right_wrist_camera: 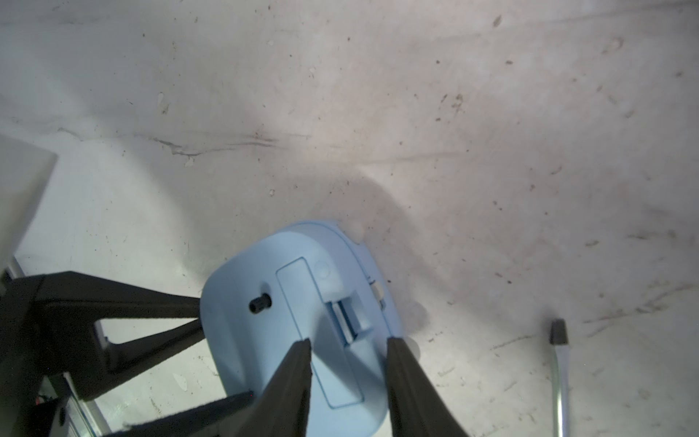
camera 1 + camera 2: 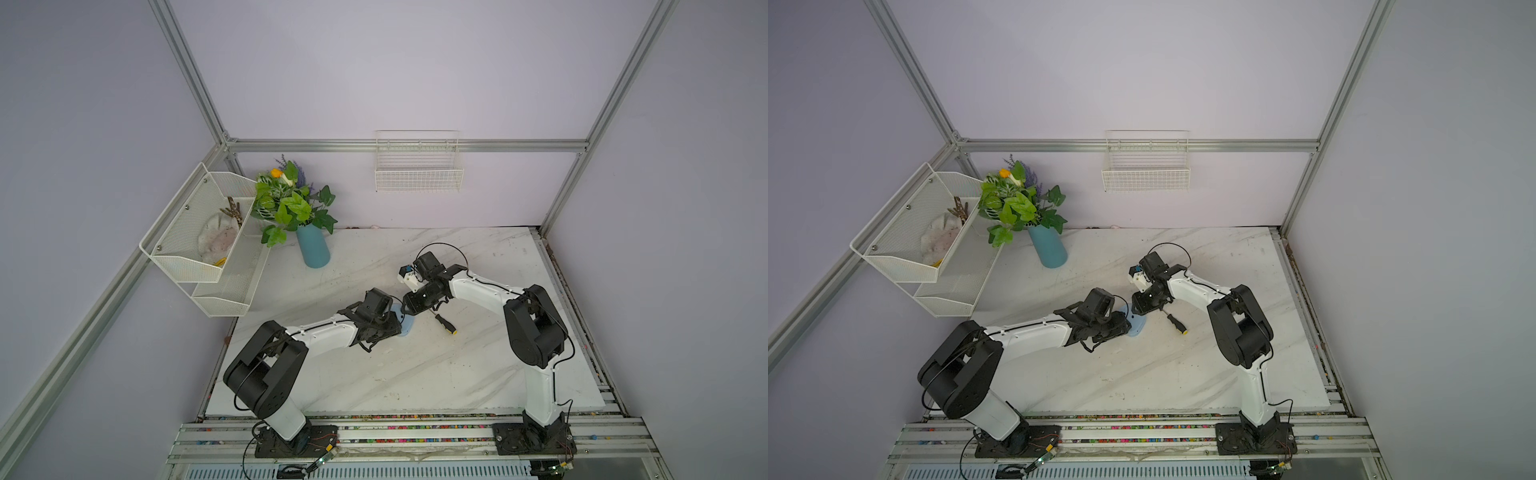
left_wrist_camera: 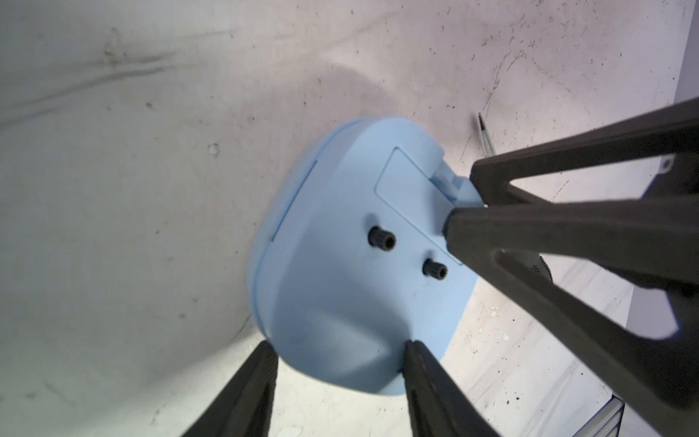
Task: Remove the battery from the alarm
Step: Adjust the alarm at the center of the board.
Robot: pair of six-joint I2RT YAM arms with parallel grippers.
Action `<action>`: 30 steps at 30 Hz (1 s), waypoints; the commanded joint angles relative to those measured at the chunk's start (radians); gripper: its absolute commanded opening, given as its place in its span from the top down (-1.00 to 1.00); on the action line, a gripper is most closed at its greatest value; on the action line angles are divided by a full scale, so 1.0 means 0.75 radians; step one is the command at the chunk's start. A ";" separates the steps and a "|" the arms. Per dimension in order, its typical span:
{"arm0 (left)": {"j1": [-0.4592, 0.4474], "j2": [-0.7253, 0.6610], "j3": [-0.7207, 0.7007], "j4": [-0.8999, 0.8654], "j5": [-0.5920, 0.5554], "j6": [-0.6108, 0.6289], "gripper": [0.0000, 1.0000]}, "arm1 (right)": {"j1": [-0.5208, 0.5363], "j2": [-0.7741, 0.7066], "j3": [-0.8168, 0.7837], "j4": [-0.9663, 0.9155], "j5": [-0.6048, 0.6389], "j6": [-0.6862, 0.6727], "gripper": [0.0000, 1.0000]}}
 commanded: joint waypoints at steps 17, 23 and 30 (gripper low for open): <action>0.143 0.079 0.043 -0.033 -0.015 0.075 -0.13 | 0.053 -0.134 -0.368 0.171 -0.049 0.131 0.45; 0.145 0.117 0.093 -0.020 0.005 0.079 -0.13 | 0.075 -0.215 -0.465 0.215 -0.050 0.184 0.47; 0.145 0.147 0.167 -0.062 0.005 0.125 -0.15 | 0.104 -0.296 -0.499 0.228 -0.056 0.228 0.47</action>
